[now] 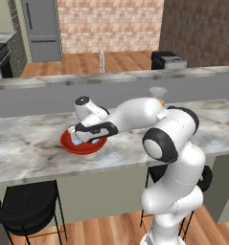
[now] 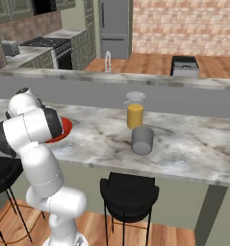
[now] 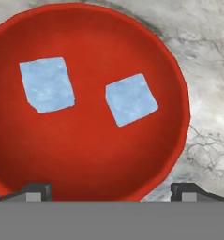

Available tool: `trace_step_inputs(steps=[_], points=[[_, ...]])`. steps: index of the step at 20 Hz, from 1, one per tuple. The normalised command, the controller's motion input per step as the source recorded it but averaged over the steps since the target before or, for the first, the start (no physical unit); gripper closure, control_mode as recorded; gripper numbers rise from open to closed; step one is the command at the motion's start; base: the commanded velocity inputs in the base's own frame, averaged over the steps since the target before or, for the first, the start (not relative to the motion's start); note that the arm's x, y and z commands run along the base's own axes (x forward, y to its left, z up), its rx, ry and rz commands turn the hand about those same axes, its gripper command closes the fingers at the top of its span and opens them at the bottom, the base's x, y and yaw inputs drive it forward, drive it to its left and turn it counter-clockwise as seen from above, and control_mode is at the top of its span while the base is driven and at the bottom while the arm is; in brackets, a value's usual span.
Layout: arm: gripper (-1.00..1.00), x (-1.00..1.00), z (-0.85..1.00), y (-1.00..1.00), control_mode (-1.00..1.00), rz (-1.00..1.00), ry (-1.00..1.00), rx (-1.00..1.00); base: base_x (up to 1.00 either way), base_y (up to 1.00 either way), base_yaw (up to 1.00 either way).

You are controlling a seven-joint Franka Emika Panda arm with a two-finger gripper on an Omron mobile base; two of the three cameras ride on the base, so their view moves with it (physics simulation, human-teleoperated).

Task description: There are two ice cubes in the ice bowl. Place both ice cubes in the glass cup.

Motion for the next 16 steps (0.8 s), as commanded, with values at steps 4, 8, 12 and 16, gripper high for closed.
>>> trace_step_inputs(steps=[4, 8, 12, 16], points=[[-1.00, 0.21, -0.06, 0.00, -1.00, 0.00, 0.00, 0.00, 0.00, 0.00, 0.00], [-1.00, 0.04, -0.17, -0.09, -1.00, 0.00, -0.01, 0.00, 0.00, 0.00, 0.00], [-1.00, 0.00, -0.16, -0.26, -1.00, 0.00, -0.04, 0.00, 0.00, 0.00, 0.00], [-1.00, 0.21, -0.04, -0.10, -1.00, 0.00, -0.03, 0.00, 0.00, 0.00, 0.00]])
